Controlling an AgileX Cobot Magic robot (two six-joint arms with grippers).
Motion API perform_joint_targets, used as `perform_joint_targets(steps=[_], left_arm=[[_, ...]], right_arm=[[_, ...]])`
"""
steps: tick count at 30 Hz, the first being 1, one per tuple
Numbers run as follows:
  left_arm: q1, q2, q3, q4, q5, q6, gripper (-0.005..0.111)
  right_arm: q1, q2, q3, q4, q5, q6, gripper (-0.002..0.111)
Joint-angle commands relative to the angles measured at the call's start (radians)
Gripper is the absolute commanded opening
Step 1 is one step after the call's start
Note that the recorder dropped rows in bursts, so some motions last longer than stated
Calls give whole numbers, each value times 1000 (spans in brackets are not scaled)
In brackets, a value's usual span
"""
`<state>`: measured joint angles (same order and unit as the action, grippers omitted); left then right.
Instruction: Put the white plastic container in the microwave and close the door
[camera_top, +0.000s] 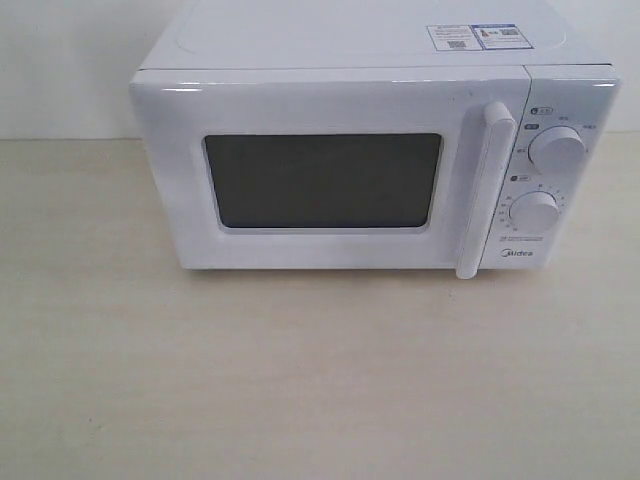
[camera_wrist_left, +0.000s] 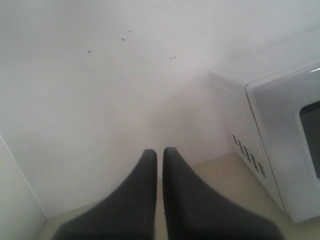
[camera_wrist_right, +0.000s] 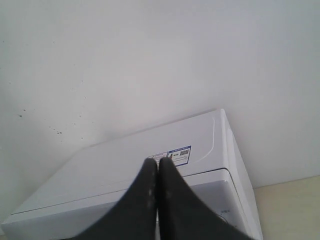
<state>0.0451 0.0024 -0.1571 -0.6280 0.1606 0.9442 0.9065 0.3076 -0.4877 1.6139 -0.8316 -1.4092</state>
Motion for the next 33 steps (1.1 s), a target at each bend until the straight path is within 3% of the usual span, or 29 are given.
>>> perform_joint_targets(steps=[1,4,6,11,16,19,25,33], left_arm=[[3,-2,84,-3,-56,-7,4],[3,-2,110,-3,-104,-67,4],[3,-2,130,63,-148,-197,4],[3,-2,157,396,-194,-710,4],[3,-2,157,494,-130,-897,4],[3,-2,157,494,-117,-915,4],[3,-2,157,488,44,-915,4],[3,-2,157,494,130,-809,4]], right_arm=[[0,-6,1,-2,-5,-4,0],[0,-6,1,-2,-5,-4,0],[0,-6,1,-2,-5,-4,0],[0,-6,1,-2,-5,-4,0],[0,-6,1,-2,-8,-4,0],[0,-6,1,3,-9,-2,0],[0,-6,1,3,-9,-2,0],[0,-6,1,3,-9,-2,0]])
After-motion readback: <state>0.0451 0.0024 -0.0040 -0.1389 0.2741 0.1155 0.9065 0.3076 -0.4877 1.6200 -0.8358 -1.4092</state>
